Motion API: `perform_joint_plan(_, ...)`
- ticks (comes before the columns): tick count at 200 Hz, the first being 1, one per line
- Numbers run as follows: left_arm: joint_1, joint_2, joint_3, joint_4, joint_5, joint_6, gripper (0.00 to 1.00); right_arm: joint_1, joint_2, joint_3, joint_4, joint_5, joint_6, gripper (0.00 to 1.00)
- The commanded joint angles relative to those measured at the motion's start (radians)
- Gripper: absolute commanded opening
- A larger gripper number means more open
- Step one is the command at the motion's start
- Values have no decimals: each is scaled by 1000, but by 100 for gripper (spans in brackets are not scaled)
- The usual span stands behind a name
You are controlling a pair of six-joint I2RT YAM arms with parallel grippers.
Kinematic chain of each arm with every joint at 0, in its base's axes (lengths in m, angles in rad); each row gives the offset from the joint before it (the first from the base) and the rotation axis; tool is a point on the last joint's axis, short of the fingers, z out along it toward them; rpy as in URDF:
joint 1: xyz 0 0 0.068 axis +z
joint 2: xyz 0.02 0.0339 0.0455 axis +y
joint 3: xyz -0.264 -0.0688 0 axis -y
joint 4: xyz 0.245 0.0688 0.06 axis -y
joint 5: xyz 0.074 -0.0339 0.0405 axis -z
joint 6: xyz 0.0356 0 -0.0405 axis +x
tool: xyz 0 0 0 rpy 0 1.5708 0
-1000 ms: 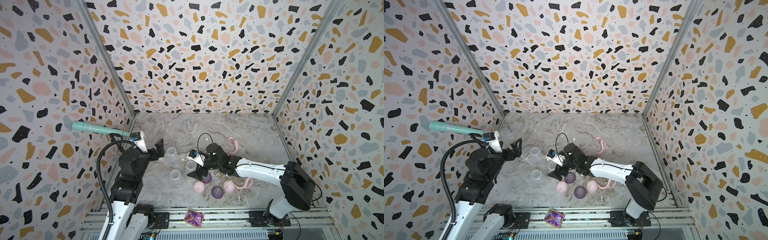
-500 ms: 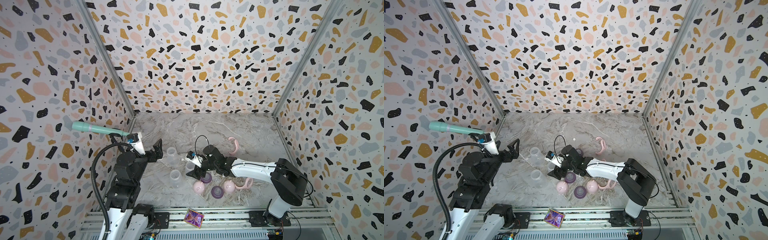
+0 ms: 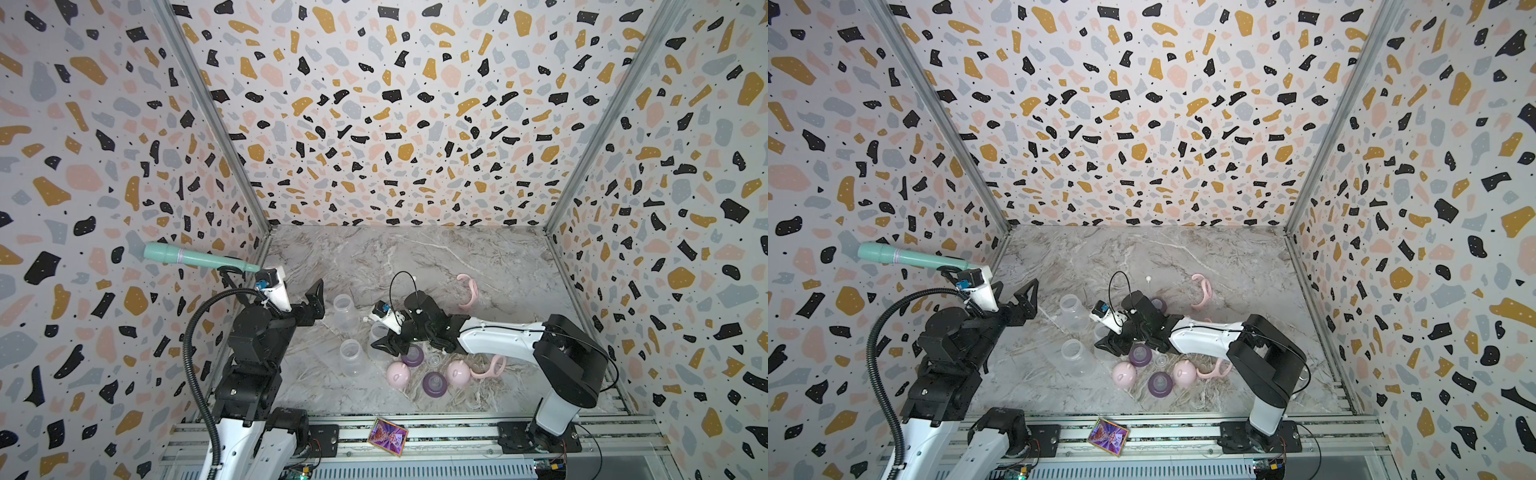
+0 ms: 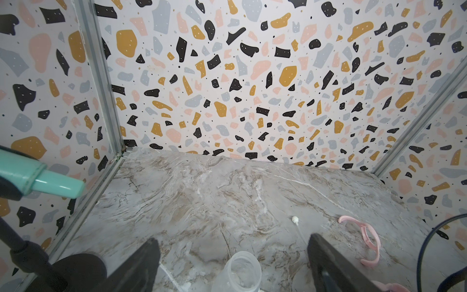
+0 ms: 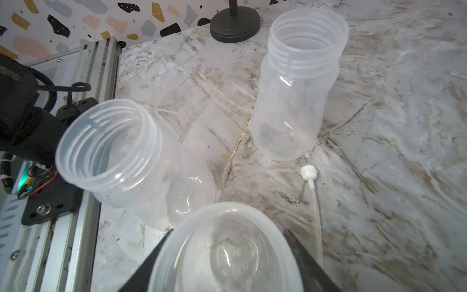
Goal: Assemble the baby bottles
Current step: Pick up the baby bottle from the center of the board.
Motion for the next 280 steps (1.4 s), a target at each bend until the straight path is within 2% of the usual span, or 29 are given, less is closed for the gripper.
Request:
perform_joint_plan(1, -3, 22, -20, 92, 49, 69, 91, -36, -88, 6, -20, -19, 70, 40)
perform_joint_plan(19, -3, 35, -19, 140, 33, 93, 91, -74, -148, -7, -35, -28, 113, 37)
perform_joint_plan(55, -28, 85, -13, 248, 172, 158, 91, -172, -307, -15, -90, -53, 192, 33)
perform_joint_plan(79, -120, 91, -25, 268, 171, 268, 91, -243, -400, 18, -161, -57, 223, 29)
perform_joint_plan(107, -261, 110, -41, 324, 162, 338, 91, -288, -484, 67, -210, -104, 240, 28)
perform_joint_plan(133, -396, 157, -43, 314, 131, 395, 90, -287, -547, 61, -129, -211, 282, 29)
perform_joint_plan(158, -473, 216, -30, 325, 178, 393, 87, -267, -579, 60, -55, -268, 329, 29)
perform_joint_plan(228, -524, 331, 32, 347, 352, 363, 87, -178, -600, 47, 120, -357, 392, 27)
perform_joint_plan(257, -528, 332, 37, 348, 399, 335, 90, -174, -603, 67, 19, -266, 307, 25)
perform_joint_plan(280, -528, 288, 38, 332, 360, 332, 92, -179, -616, 83, -83, -174, 227, 24)
